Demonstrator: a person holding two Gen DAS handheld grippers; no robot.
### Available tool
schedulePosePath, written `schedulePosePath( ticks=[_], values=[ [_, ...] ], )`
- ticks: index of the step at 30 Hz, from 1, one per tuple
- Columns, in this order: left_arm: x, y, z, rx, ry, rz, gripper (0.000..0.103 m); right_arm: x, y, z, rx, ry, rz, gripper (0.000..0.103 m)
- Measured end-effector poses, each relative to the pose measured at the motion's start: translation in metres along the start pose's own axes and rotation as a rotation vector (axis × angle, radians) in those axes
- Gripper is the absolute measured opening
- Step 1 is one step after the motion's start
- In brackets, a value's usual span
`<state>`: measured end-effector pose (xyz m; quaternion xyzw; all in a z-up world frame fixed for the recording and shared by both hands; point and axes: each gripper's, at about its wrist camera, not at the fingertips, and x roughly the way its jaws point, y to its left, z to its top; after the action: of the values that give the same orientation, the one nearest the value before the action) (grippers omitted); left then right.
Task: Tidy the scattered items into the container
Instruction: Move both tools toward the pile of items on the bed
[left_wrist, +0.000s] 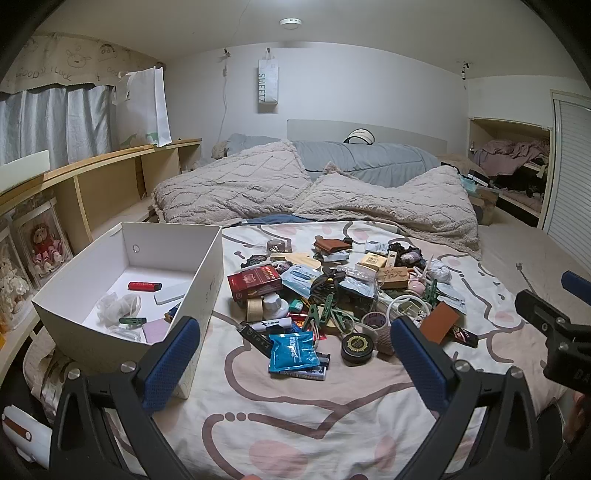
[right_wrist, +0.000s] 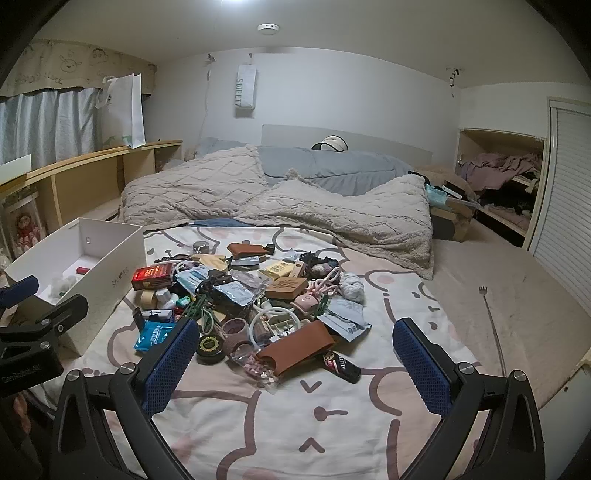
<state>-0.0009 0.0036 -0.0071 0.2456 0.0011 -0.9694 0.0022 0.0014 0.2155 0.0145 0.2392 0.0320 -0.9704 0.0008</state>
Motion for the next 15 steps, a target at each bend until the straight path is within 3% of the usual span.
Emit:
schedulePosePath(
  ticks=[8, 15],
  values=[
    [0.004, -0.001, -0.001, 0.000, 0.023, -0.005, 0.103, 0.004, 0.001, -0.002, 0.000, 0.012, 0.006, 0.103],
    [0.028, -0.001, -0.013, -0.023, 0.112, -0.052, 0.103, 0.023, -0.001, -0.012, 0.005, 0.065, 0.008, 0.103]
  ],
)
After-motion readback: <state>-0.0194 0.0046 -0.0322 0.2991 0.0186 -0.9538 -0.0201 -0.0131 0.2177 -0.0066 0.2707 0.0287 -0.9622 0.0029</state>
